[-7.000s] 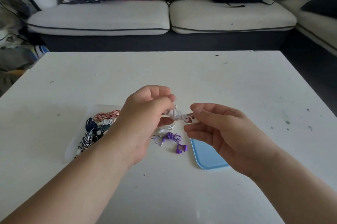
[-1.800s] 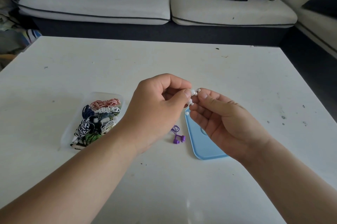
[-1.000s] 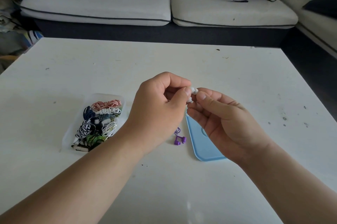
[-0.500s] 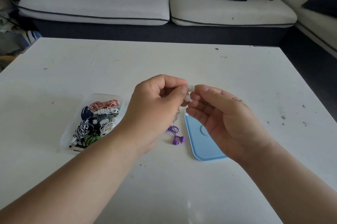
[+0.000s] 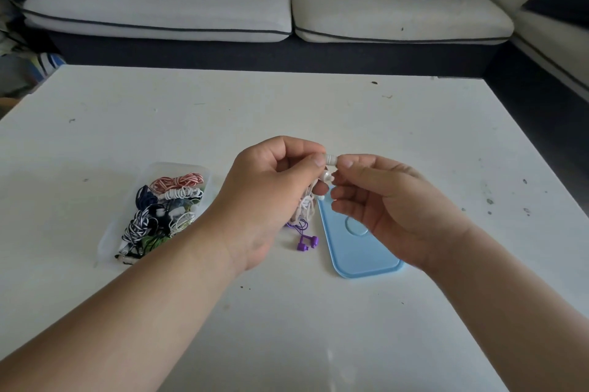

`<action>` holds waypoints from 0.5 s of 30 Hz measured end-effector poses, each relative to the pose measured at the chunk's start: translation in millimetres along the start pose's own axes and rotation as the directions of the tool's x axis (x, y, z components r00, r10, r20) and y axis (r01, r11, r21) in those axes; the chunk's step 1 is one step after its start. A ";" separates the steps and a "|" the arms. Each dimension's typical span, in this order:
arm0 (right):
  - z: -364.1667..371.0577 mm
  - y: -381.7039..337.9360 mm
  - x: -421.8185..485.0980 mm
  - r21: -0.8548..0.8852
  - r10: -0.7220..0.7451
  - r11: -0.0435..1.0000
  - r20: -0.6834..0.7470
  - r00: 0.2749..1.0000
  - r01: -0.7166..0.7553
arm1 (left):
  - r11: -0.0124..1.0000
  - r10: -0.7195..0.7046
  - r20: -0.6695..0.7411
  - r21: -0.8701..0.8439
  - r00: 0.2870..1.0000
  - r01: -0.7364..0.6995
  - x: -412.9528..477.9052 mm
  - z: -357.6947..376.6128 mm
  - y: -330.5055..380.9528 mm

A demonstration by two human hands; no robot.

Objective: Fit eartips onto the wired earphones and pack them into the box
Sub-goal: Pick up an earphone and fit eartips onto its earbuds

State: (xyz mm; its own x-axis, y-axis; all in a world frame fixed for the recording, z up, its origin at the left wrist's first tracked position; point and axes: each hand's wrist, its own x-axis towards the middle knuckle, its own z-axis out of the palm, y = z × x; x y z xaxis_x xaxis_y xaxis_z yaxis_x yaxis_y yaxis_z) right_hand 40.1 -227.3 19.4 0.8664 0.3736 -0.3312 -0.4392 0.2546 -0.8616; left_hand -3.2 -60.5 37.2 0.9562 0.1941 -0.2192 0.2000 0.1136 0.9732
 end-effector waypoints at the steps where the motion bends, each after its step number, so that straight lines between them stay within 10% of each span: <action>1: -4.1 -1.6 2.8 -0.059 -0.018 0.998 -0.075 0.997 0.014 | 1.000 -0.018 -0.018 -0.005 1.000 0.018 1.5 -0.6 -0.8; 5: -32.9 10.2 23.5 -0.538 -0.179 0.842 -0.358 0.916 -0.045 | 0.994 -0.109 -0.088 0.004 0.990 0.110 7.9 -4.5 -4.8; 15: -41.4 69.4 68.1 -0.928 -0.298 0.353 -0.231 0.926 -0.118 | 0.978 -0.211 -0.102 -0.024 0.972 0.209 14.1 -11.0 -8.5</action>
State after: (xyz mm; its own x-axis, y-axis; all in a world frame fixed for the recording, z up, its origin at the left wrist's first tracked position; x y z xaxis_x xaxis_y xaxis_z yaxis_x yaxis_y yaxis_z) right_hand 78.5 -221.1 -78.9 0.9882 0.0643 -0.1393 -0.0369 -0.7818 -0.6224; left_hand 6.2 -48.0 25.1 0.8657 0.2637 -0.4254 0.3907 0.1751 0.9037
